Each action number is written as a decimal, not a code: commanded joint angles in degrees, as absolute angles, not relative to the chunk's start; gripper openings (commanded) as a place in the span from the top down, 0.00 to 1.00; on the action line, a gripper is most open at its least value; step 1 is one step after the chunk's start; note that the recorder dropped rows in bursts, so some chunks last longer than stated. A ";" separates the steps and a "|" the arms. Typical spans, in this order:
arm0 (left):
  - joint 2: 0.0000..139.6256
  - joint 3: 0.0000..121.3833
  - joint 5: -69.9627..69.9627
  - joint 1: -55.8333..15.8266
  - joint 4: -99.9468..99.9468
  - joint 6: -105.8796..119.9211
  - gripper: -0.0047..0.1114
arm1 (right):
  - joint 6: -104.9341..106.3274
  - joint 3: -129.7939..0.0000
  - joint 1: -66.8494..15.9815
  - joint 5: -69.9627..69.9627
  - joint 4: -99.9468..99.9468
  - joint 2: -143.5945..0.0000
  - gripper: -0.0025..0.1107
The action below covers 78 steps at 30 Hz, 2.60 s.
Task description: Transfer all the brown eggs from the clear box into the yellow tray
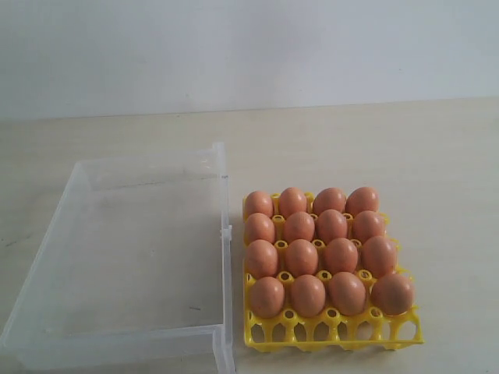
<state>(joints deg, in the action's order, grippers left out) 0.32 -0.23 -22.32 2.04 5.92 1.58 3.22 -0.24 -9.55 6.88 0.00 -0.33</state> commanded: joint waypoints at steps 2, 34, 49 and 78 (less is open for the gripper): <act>0.00 0.00 -21.79 1.71 5.78 1.33 0.96 | 2.94 0.00 -9.32 6.61 0.00 0.00 0.98; 0.00 0.00 -21.79 1.71 5.78 1.33 0.96 | -5.53 0.00 -9.32 -3.50 0.00 0.00 0.98; 0.00 0.00 -21.79 1.71 5.78 1.33 0.96 | 0.34 0.00 -9.32 -3.30 0.00 0.00 0.98; 0.00 0.00 -21.79 1.71 5.78 1.33 0.96 | 0.35 0.00 -5.37 -3.30 0.00 0.00 0.98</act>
